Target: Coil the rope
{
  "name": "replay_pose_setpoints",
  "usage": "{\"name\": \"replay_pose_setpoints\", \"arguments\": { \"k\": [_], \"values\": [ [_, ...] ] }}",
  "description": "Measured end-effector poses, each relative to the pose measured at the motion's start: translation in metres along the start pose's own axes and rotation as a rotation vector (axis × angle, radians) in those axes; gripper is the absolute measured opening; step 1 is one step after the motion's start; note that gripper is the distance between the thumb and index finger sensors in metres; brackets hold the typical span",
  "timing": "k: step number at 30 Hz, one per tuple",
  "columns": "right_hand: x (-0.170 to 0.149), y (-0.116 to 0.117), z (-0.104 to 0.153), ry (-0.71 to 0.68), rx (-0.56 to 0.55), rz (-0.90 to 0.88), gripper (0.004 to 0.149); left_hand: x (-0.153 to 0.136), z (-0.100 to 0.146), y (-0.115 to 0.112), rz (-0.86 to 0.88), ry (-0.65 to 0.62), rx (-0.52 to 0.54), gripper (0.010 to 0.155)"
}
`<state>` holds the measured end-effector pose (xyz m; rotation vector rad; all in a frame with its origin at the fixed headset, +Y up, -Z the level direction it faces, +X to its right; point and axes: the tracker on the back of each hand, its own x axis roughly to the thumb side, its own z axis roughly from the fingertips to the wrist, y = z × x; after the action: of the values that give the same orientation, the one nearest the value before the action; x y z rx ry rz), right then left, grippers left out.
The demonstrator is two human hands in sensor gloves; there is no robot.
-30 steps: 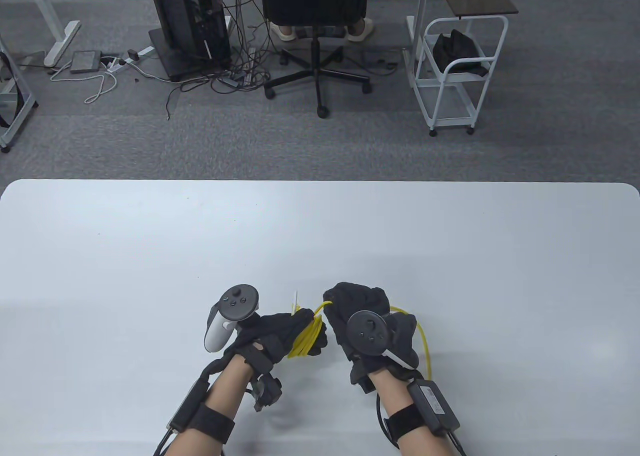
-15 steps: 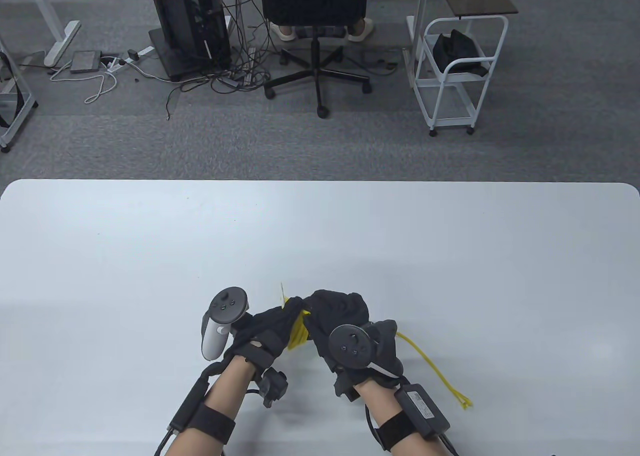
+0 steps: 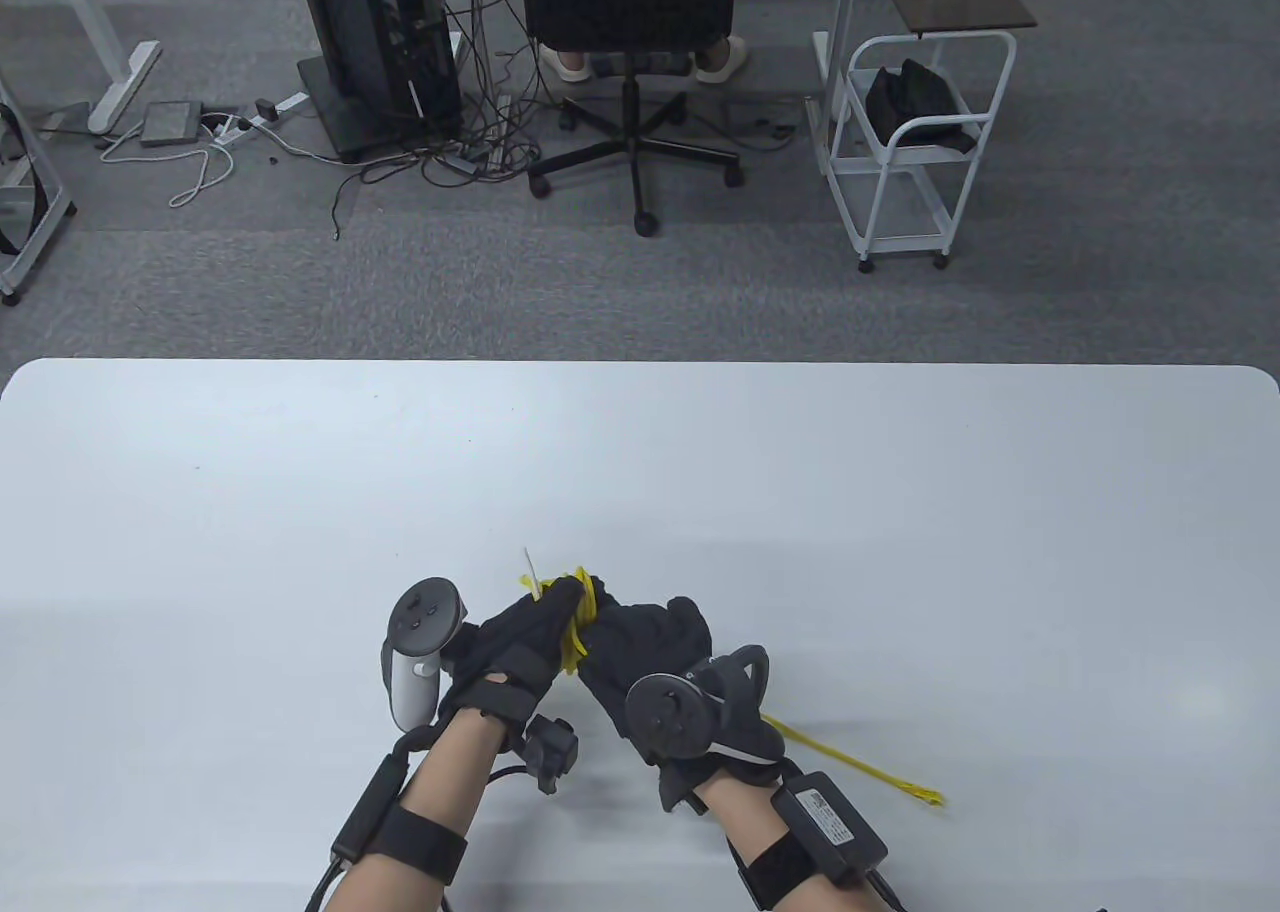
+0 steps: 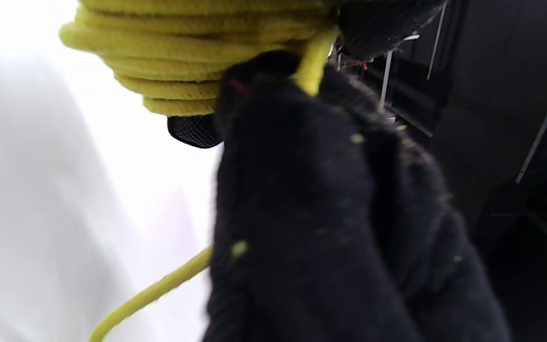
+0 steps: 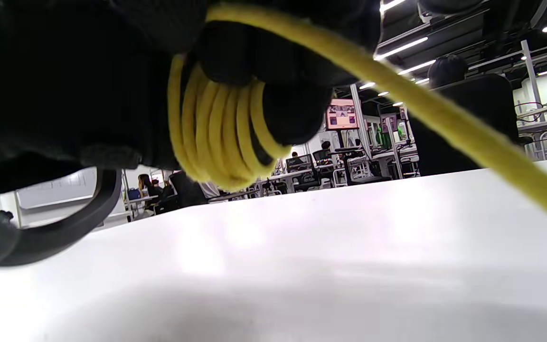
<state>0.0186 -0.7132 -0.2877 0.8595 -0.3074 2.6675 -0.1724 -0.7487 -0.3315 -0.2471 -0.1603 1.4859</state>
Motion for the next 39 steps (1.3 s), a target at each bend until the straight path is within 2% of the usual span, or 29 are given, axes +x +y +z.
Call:
{"name": "replay_pose_setpoints", "arguments": {
  "k": [9, 15, 18, 24, 29, 31, 34, 39],
  "values": [
    [-0.005, 0.015, -0.002, 0.005, 0.158, 0.042, 0.041, 0.003, 0.001, 0.007, 0.129, -0.137, 0.03, 0.055],
    [-0.016, 0.022, -0.003, 0.041, 0.229, 0.058, 0.041, 0.002, 0.0, 0.005, 0.279, -0.176, -0.044, 0.056],
    [-0.023, 0.021, -0.003, 0.062, 0.24, 0.071, 0.041, 0.004, -0.003, 0.0, 0.303, -0.186, -0.123, 0.056],
    [-0.041, 0.014, -0.003, 0.123, 0.242, 0.095, 0.042, 0.006, -0.009, -0.015, 0.188, -0.155, -0.353, 0.055],
    [-0.056, 0.005, -0.002, 0.167, 0.19, 0.062, 0.041, 0.002, -0.009, -0.029, 0.106, -0.025, -0.603, 0.054],
    [-0.061, 0.006, -0.003, 0.203, 0.188, 0.037, 0.041, 0.007, -0.005, -0.031, -0.009, -0.01, -0.635, 0.055],
    [-0.063, 0.002, -0.002, 0.217, 0.171, 0.038, 0.041, 0.013, -0.004, -0.036, -0.161, -0.008, -0.621, 0.055],
    [-0.064, -0.017, -0.001, 0.22, 0.061, -0.054, 0.04, 0.005, -0.004, -0.043, -0.241, 0.057, -0.66, 0.057]
  ]
}}
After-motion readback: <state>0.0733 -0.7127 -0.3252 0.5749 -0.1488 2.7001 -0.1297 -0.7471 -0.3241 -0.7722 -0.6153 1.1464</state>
